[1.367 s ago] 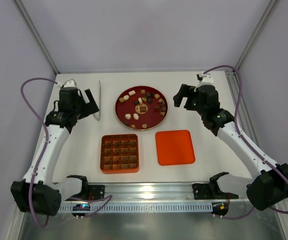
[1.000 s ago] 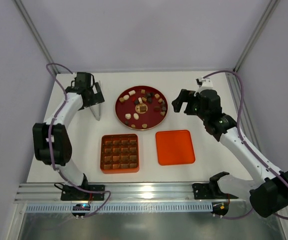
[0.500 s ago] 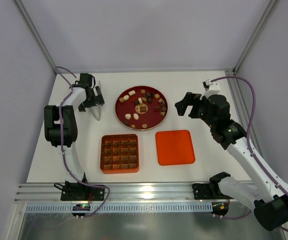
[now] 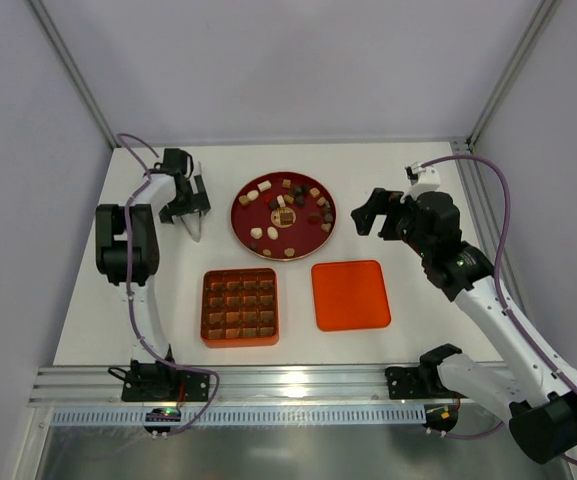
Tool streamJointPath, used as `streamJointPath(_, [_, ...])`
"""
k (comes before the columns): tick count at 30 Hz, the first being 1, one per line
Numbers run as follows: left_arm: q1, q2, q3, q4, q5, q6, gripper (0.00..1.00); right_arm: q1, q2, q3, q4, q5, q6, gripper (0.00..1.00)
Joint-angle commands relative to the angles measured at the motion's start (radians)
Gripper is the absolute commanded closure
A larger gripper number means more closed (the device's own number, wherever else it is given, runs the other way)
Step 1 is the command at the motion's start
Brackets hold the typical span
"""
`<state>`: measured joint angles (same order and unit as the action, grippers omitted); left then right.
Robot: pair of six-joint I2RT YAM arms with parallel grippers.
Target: Pack the chocolate
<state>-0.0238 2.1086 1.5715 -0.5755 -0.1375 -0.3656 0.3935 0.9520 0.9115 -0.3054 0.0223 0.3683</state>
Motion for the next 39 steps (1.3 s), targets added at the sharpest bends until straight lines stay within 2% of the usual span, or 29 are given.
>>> streamJointPath(1, [0.005,0.013,0.036,0.023,-0.017,0.016,0.04,0.004,-0.022,0.004,0.019,-0.010,-0.014,0.00])
streamJointPath(15, [-0.017,0.050,0.053,0.022,-0.019,0.005,0.16,0.005,-0.029,-0.005,0.026,0.001,-0.014,0.00])
streamJointPath(21, [-0.027,0.042,0.050,0.014,-0.030,-0.003,0.32,0.004,-0.032,-0.006,0.029,0.004,-0.014,0.00])
streamJointPath(29, [-0.033,-0.042,0.059,-0.030,-0.048,-0.015,0.47,0.004,-0.039,-0.008,0.029,0.002,-0.012,0.00])
streamJointPath(39, [-0.051,-0.180,0.094,-0.158,-0.060,-0.052,0.54,0.005,-0.044,-0.006,0.032,-0.001,-0.008,0.00])
